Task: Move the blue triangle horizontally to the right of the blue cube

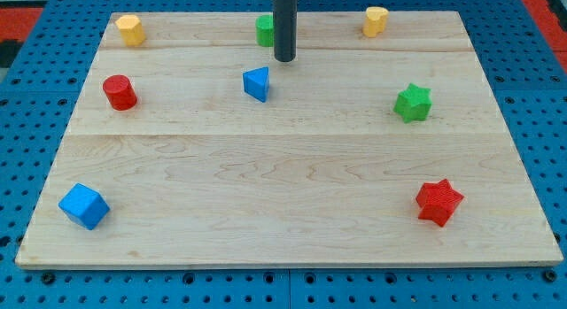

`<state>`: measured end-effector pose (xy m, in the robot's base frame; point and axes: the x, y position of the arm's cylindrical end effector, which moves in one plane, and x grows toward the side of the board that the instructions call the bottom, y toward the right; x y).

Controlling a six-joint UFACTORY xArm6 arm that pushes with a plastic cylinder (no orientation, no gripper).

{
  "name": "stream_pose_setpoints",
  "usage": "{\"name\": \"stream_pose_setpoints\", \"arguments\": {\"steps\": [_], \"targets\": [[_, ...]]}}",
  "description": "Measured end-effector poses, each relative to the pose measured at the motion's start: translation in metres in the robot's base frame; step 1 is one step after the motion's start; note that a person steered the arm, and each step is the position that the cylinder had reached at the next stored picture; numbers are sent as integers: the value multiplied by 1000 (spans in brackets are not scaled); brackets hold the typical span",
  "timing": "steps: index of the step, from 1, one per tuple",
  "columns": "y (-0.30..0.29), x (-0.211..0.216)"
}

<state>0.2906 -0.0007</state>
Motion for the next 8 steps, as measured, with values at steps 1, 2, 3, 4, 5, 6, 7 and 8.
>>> {"name": "stream_pose_setpoints", "arguments": {"steps": [1, 2, 3, 4, 5, 6, 7, 8], "targets": [[-12, 20], [-18, 30], [-18, 30], [-18, 30], [-18, 30], [-20, 30], [-23, 30], [-31, 30]]}}
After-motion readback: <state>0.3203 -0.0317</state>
